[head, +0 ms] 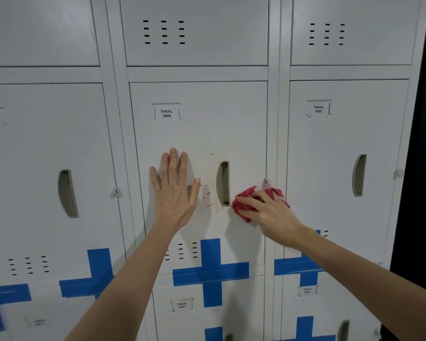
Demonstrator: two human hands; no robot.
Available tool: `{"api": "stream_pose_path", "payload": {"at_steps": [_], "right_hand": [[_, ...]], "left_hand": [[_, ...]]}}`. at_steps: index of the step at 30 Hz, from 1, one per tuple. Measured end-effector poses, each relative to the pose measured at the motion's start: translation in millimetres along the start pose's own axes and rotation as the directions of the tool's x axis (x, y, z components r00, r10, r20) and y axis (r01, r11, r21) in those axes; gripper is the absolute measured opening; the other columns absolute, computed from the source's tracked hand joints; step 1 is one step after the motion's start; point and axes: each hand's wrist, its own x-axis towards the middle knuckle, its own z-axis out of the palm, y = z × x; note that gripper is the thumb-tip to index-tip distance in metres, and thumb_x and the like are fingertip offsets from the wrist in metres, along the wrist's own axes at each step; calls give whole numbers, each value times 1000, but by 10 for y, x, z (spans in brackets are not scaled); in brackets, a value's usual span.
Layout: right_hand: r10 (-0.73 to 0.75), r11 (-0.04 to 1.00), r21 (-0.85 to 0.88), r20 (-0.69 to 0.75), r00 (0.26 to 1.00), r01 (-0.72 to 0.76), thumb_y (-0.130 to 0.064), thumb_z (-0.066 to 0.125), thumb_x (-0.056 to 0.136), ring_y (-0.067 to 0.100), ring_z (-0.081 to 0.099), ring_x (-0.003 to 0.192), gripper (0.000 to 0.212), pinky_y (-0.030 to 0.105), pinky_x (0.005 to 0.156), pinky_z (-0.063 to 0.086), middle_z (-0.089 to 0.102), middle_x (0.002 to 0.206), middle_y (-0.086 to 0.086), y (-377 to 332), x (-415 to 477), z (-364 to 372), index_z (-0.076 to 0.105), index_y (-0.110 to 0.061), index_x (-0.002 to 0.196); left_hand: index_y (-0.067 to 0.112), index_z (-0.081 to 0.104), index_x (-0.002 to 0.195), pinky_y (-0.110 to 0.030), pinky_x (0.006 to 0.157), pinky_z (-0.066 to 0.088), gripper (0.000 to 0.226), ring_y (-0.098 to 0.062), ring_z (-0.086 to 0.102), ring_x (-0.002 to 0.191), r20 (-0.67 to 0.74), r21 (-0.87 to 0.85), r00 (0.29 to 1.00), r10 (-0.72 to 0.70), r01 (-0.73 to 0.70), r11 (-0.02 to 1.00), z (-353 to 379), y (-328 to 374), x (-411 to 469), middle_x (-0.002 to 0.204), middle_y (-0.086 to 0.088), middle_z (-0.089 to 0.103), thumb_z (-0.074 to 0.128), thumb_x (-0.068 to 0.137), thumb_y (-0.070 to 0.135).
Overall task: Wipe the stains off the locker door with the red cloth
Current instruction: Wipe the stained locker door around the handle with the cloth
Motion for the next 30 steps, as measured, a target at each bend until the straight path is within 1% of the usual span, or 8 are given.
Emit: {"api": "stream_pose_path", "payload": {"at_steps": [2, 4, 6, 9, 12, 17, 23, 30], "right_hand": [[131, 987, 106, -97, 987, -120, 8, 63, 67, 33, 54, 104, 50, 52, 74, 51, 62, 122, 6, 59, 75, -53, 69, -16, 110], [334, 934, 207, -212, 918, -292, 7, 41, 74, 34, 45, 105, 51, 52, 77, 46, 58, 125, 12, 138, 301, -132, 66, -12, 114], [396, 914, 195, -238, 887, -356, 9, 41, 74, 35, 41, 109, 54, 50, 79, 42, 53, 131, 15, 176, 526, -199, 63, -10, 119], [323, 946, 115, -223, 920, -304, 12, 58, 68, 36, 43, 110, 57, 51, 76, 45, 52, 132, 16, 110, 660, -159, 62, -9, 120], [258, 966, 26, -211, 943, -259, 9, 61, 67, 32, 43, 107, 59, 48, 73, 46, 54, 129, 13, 19, 472, -53, 60, -11, 123], [242, 970, -4, -129, 962, -244, 11, 66, 58, 29, 43, 106, 70, 46, 71, 49, 55, 126, 13, -126, 219, 90, 59, -12, 124], [337, 941, 20, -150, 929, -338, 12, 64, 59, 34, 49, 105, 71, 48, 75, 47, 55, 125, 15, -68, 498, -74, 57, -10, 126], [355, 934, 27, -183, 917, -356, 12, 62, 60, 31, 38, 111, 73, 49, 79, 44, 49, 135, 13, -7, 617, -109, 56, -12, 128]], "left_hand": [[14, 6, 153, -53, 118, -1, 68, -22, -7, 148, -1, -5, 1000, 1, -1, 1000, 1, 3, -4, 161, -6, -3, 13, 96, 50], [14, 7, 153, -53, 118, -2, 68, -22, -7, 148, -9, 1, 1000, -2, 3, 1000, 8, 5, 0, 161, -7, -3, 14, 96, 50], [14, 7, 153, -53, 117, -1, 68, -23, -6, 148, -13, 5, 1000, 1, -1, 1000, 7, 12, 0, 161, -8, -2, 15, 96, 49], [14, 7, 153, -54, 118, 0, 68, -23, -6, 148, -16, 7, 1000, 1, -1, 1000, 9, -45, 28, 161, -8, -1, 16, 96, 49], [13, 9, 153, -54, 117, 2, 68, -24, -4, 148, -11, 17, 1000, 13, -13, 1000, 23, -26, 4, 161, -8, 1, 16, 96, 49], [13, 10, 153, -55, 117, 2, 68, -24, -4, 148, -16, 21, 1000, 11, -11, 1000, 22, -9, -4, 161, -9, 1, 16, 96, 49], [13, 6, 153, -55, 117, -1, 69, -25, -6, 148, -16, 38, 1000, 1, 0, 999, 41, 16, 1, 161, -10, -2, 14, 96, 50], [13, 6, 153, -54, 117, -1, 69, -25, -6, 148, -10, 28, 1000, 5, -4, 1000, 39, 12, 2, 161, -9, -2, 8, 96, 52]]}}
